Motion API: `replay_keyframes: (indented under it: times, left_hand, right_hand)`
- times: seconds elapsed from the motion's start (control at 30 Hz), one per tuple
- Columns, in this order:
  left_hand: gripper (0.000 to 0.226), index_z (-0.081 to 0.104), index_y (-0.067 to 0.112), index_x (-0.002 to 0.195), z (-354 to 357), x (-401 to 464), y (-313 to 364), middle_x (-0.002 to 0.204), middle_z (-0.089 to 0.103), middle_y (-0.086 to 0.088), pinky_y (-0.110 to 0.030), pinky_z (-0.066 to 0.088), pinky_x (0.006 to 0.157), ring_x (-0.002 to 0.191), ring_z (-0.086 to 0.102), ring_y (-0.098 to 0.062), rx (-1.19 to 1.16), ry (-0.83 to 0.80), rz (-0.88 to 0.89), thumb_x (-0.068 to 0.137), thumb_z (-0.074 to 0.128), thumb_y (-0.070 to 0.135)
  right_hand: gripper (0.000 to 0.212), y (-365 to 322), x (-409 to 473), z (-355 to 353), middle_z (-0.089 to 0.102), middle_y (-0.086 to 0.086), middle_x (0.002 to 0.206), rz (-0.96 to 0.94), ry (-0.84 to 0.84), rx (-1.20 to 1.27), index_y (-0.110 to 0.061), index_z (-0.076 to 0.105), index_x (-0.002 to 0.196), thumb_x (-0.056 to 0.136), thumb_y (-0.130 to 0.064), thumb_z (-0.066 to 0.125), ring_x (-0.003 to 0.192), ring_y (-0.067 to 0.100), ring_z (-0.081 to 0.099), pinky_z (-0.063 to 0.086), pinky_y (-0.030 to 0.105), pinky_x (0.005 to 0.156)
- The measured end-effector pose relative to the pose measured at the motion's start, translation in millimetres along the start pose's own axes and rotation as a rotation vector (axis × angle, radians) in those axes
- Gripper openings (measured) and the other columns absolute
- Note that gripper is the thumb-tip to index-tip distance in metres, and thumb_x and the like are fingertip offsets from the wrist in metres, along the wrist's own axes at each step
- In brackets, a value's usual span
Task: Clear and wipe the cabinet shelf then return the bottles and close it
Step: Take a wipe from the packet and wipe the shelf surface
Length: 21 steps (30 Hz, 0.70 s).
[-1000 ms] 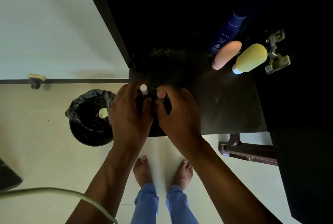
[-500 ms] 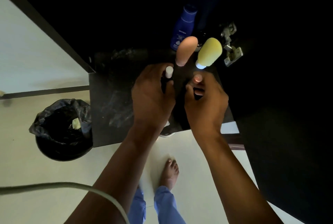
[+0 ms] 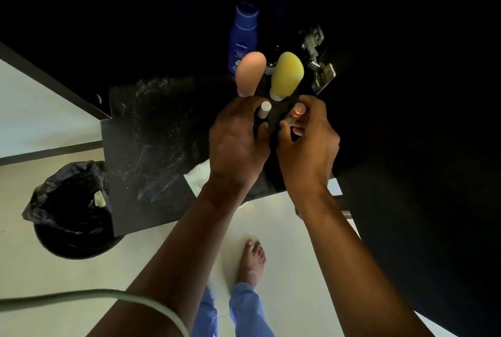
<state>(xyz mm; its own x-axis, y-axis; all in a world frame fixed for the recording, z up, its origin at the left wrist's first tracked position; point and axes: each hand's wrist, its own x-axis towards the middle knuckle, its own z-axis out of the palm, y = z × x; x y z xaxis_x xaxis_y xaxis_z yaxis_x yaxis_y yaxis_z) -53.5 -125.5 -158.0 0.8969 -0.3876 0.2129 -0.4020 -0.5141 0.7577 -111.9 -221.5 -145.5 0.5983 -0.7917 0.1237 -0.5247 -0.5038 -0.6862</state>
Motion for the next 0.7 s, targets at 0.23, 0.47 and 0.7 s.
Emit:
replay_keyframes:
  times: [0.23,0.47,0.7]
  left_hand:
    - [0.050,0.063,0.010,0.142,-16,-11,1,0.138,0.069,-0.006,-0.039,0.053,0.109,0.130,0.065,-0.020,-0.052,-0.011,-0.072,0.093,0.073,0.014]
    - [0.044,0.062,0.014,0.144,-86,-69,-15,0.141,0.066,-0.004,-0.016,0.044,0.106,0.127,0.060,-0.010,0.135,0.006,-0.189,0.100,0.065,0.019]
    - [0.048,0.067,0.013,0.138,-128,-106,-28,0.141,0.067,-0.006,-0.036,0.049,0.108,0.127,0.065,-0.026,0.316,-0.039,-0.332,0.091,0.073,0.017]
  right_hand:
    - [0.062,-7,-16,-19,0.060,-0.008,0.141,0.009,-0.011,0.050,-0.033,0.036,0.151,0.099,-0.026,0.070,0.129,0.007,0.059,0.049,0.021,0.104]
    - [0.025,-13,-73,-45,0.070,0.003,0.114,-0.426,-0.032,0.026,-0.011,0.073,0.114,0.093,-0.003,0.065,0.100,0.018,0.068,0.057,0.034,0.090]
    - [0.033,4,-125,-10,0.069,0.003,0.134,-0.667,-0.377,-0.112,-0.013,0.073,0.125,0.095,-0.017,0.061,0.129,0.020,0.062,0.043,0.034,0.118]
